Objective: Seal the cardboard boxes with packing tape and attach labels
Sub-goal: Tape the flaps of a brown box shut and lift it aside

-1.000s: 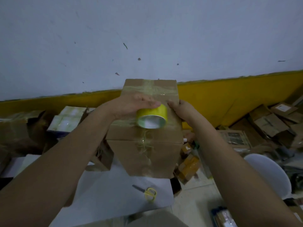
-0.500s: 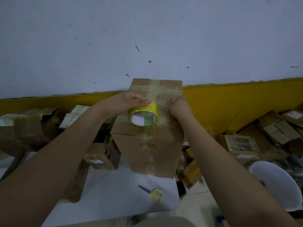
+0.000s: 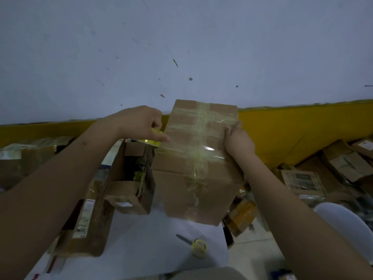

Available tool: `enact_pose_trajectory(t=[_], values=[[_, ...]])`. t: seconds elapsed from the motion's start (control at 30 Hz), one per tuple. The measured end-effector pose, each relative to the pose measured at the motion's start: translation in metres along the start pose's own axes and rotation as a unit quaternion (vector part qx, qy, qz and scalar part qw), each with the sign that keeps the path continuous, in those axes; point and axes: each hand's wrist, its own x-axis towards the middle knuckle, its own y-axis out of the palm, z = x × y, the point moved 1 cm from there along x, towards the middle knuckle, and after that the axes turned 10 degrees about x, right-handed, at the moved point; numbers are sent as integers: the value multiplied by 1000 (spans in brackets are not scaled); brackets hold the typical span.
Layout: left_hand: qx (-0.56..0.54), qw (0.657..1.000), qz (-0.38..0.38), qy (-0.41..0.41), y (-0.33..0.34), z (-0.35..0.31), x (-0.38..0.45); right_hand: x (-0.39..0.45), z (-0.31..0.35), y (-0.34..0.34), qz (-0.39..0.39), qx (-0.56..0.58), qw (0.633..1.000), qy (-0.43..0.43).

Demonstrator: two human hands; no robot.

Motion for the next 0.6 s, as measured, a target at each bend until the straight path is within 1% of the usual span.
enact_pose_trajectory(t=[0.07, 0.13, 0.3, 0.5, 0.6], values=[[33, 999, 2, -3, 4, 10, -1, -1, 1, 0, -3, -5, 1000, -1], [24, 999, 19, -16, 8, 17, -2, -2, 4, -1, -1, -16, 1000, -1], [-23, 994, 91, -58, 16, 29, 3, -2, 9, 4, -1, -36, 999, -18], [50, 975, 200, -81, 17, 26, 24, -5, 10, 1, -5, -59, 998, -19], [38, 971, 224, -81, 33, 31, 25, -1, 6, 3, -7, -58, 998, -23]])
